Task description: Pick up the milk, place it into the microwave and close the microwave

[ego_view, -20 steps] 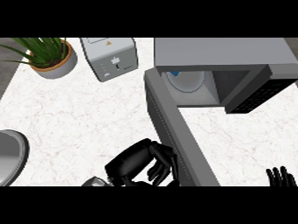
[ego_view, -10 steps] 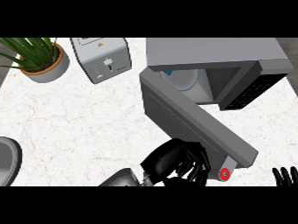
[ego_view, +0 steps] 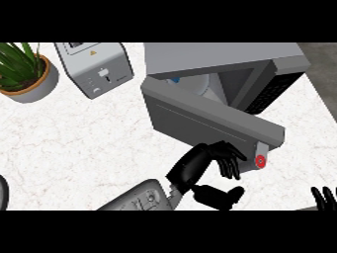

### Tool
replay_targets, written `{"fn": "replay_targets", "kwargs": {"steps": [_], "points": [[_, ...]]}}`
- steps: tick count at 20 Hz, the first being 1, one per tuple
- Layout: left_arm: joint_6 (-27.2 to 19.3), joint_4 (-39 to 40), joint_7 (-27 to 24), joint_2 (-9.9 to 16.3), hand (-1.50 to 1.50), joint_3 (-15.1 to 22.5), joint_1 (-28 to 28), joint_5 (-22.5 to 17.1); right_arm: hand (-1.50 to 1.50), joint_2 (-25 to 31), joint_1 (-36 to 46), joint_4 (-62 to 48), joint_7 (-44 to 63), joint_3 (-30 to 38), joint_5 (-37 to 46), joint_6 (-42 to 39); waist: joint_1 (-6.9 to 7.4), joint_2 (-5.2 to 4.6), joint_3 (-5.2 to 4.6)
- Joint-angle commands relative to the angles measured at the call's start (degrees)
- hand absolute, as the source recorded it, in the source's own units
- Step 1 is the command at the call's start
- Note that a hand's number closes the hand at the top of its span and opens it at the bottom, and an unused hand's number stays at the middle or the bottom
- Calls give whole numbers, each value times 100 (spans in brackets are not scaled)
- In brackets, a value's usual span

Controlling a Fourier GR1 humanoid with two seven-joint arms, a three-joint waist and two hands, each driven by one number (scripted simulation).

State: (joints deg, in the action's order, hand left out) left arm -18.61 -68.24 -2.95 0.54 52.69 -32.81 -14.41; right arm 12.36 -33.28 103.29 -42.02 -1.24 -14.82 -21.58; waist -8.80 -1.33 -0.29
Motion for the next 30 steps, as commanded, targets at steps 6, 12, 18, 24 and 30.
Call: {"fn": "replay_targets", "kwargs": {"steps": [6,12,18,24,30], "points": [[-1030,685,-578,-52,150,-401,-863,-946,-150,218,-125,664,360,-225,-266,-260,-376,-107,-5],[-1068,1008,-1013,-53,150,-767,-1200,-1711,-150,455,-208,1000,441,-271,-436,-502,-652,-200,-14],[-1063,1508,-1247,-54,150,-1001,-1662,-2183,-150,545,-256,1153,610,-291,-686,-556,-856,-273,5],[-970,2006,-1446,-54,150,-1162,-2177,-2477,-150,643,-282,1431,766,-293,-827,-565,-971,-310,12],[-1043,2118,-1690,-53,150,-1161,-2193,-2731,-150,717,-399,1669,809,-349,-1039,-696,-1109,-316,17]]}}
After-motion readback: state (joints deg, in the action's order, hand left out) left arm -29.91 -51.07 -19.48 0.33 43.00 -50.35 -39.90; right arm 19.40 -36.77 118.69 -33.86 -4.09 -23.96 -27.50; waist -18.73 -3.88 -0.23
